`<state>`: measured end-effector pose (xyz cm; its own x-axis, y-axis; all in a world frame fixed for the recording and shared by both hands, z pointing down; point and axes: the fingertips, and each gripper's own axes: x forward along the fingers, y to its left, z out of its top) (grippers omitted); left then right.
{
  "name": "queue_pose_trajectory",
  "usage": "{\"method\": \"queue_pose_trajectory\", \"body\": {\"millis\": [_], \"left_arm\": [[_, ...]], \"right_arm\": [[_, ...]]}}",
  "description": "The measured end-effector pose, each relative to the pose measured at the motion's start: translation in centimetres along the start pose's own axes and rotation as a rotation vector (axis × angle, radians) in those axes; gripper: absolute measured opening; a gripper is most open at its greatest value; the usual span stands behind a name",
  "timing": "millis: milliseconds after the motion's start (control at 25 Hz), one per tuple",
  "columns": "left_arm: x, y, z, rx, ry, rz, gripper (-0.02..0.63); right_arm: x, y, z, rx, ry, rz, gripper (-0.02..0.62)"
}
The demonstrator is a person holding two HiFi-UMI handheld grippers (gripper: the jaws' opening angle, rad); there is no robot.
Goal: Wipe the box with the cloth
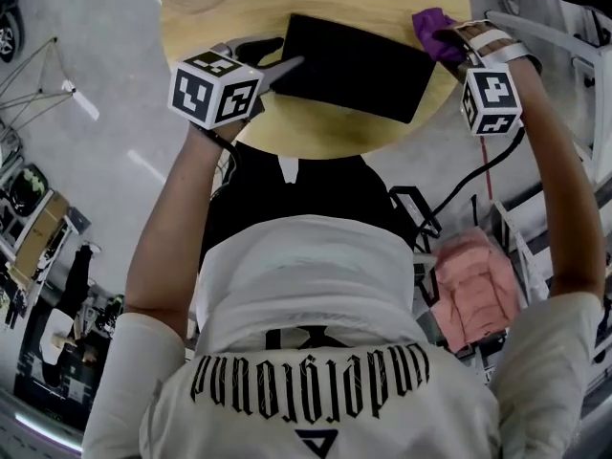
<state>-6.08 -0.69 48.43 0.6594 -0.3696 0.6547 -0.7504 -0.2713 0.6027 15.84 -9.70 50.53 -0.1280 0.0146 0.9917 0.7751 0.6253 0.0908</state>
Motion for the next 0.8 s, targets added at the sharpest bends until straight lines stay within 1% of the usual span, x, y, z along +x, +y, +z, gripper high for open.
{"method": "queue_pose_trajectory", "body": {"millis": [40, 120, 240, 280, 360, 440, 560, 800], "left_arm": [[0.1, 0.2, 0.2, 0.002, 0.001, 0.005, 0.207], [-0.1, 0.6, 0.5, 0.008, 0.003, 0.014, 0.207], [-0.3, 0.9, 0.6, 0.004, 0.002, 0.006, 0.207], [-0.3, 0.6, 0.5, -0.002, 0.001, 0.001, 0.207], [-0.5, -1.0, 0.0, -0.007, -0.004, -0.002, 0.207], [-0.7, -2.7, -0.8, 0.006, -0.006, 0.007, 0.207], [-0.2, -3.1, -1.0, 0.029, -0.003, 0.005, 0.207], [0.9, -2.5, -0.8, 0.070, 0.021, 0.002, 0.207]], "right_arm": [[0.2, -0.2, -0.2, 0.109, -0.009, -0.014, 0.160], [0.4, -0.4, -0.2, 0.359, -0.038, -0.045, 0.160], [0.2, 0.2, 0.2, 0.744, -0.123, -0.092, 0.160], [-0.1, 0.9, 0.6, 0.848, -0.162, -0.105, 0.160], [-1.1, 3.0, 2.0, 0.992, -0.231, -0.132, 0.160], [-2.0, 5.8, 3.4, 1.065, -0.260, -0.152, 0.160], [-2.1, 8.3, 5.3, 1.090, -0.277, -0.172, 0.160], [-1.7, 13.5, 9.4, 1.159, -0.291, -0.137, 0.160]]}}
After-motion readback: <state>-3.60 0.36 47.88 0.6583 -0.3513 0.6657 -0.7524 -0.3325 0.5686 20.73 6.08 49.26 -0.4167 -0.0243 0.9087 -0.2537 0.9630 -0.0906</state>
